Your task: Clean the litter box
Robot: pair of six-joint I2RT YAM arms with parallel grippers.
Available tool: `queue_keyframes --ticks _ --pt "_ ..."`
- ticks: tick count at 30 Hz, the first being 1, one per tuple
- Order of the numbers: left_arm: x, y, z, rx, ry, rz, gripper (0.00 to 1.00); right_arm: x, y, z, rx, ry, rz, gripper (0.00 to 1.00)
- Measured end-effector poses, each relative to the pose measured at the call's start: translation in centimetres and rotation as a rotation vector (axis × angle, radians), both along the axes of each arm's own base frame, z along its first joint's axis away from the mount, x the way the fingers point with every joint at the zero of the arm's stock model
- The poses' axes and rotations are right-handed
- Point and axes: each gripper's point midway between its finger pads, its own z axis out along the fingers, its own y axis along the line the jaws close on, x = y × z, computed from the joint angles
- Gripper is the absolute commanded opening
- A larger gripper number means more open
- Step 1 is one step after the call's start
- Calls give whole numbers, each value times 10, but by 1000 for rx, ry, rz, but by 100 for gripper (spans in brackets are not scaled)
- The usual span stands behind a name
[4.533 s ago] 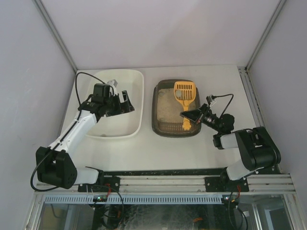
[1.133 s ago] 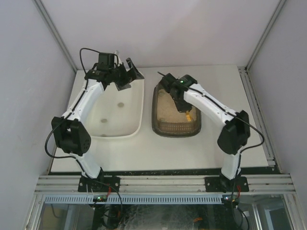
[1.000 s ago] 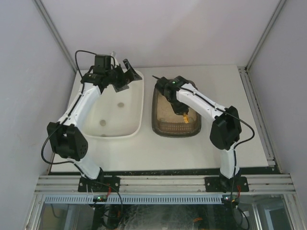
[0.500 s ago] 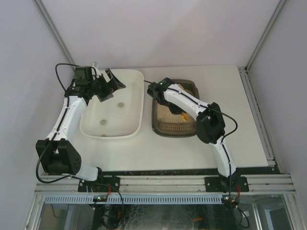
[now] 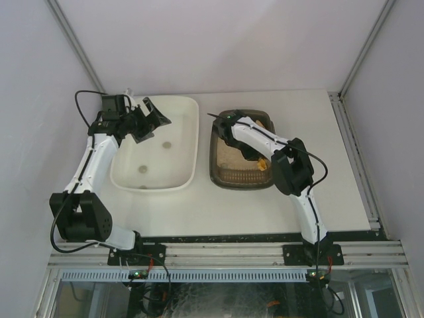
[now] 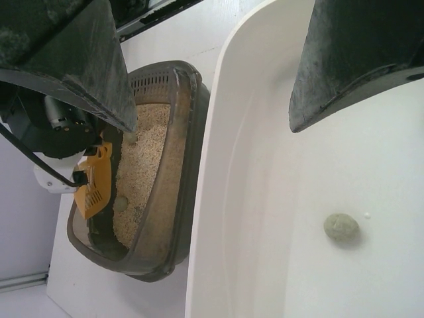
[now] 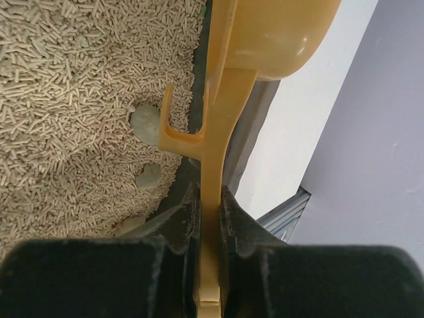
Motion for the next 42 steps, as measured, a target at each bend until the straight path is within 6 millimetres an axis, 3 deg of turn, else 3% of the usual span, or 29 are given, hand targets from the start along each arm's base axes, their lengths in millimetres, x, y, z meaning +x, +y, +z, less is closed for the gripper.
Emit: queue_keyframes --ticks 10,21,26,37,42 --pt "3 1 -3 0 1 4 100 -1 7 -41 148 61 -17 0" --pt "7 3 -9 1 12 9 100 6 31 -26 476 11 -6 0" --pt "7 4 -9 5 11 16 100 12 29 -34 561 4 -16 0" --pt "6 5 -12 5 17 17 100 28 13 -30 483 -75 -17 0" --pt "6 5 -13 7 20 20 100 35 18 -26 482 -101 -4 0"
